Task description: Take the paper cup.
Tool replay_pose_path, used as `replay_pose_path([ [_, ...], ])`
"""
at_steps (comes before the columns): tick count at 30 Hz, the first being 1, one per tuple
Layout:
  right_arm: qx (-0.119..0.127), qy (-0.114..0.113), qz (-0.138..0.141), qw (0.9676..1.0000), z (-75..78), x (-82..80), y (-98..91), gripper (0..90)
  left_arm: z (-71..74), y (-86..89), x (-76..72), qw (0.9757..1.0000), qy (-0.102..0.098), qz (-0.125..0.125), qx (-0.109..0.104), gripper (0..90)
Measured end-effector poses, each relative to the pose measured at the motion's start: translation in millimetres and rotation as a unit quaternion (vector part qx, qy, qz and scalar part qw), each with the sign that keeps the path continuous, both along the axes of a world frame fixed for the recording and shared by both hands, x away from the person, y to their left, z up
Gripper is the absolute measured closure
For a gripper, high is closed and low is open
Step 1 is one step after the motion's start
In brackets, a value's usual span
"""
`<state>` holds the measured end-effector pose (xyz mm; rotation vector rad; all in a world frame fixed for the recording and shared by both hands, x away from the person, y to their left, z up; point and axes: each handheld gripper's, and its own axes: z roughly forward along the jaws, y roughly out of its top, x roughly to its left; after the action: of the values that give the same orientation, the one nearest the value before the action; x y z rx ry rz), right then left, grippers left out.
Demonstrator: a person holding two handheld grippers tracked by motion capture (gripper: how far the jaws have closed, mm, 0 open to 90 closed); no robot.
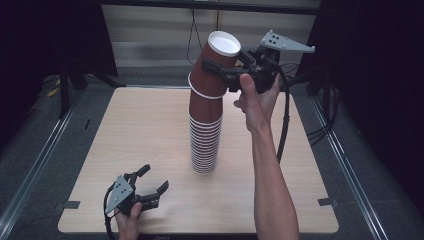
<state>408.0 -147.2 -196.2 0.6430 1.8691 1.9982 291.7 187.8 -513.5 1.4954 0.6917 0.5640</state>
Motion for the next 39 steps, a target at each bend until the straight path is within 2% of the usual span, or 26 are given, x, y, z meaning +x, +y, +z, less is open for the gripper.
replay_pose_path([
  [21,0.026,-0.012,-0.012,0.9995,16.0,-12.9,-21.9,20.4,0.2,-0.2,0.3,1.0000,0.000,0.001,0.002,15.8],
  [31,0.025,-0.018,-0.027,0.9992,18.8,-22.9,-42.7,20.5,0.3,-0.1,0.9,1.0000,0.004,-0.001,0.001,15.8],
  [39,0.008,-0.021,-0.052,0.9984,15.5,-36.2,-66.0,20.5,0.3,-0.3,0.6,1.0000,0.002,0.000,0.004,15.8],
])
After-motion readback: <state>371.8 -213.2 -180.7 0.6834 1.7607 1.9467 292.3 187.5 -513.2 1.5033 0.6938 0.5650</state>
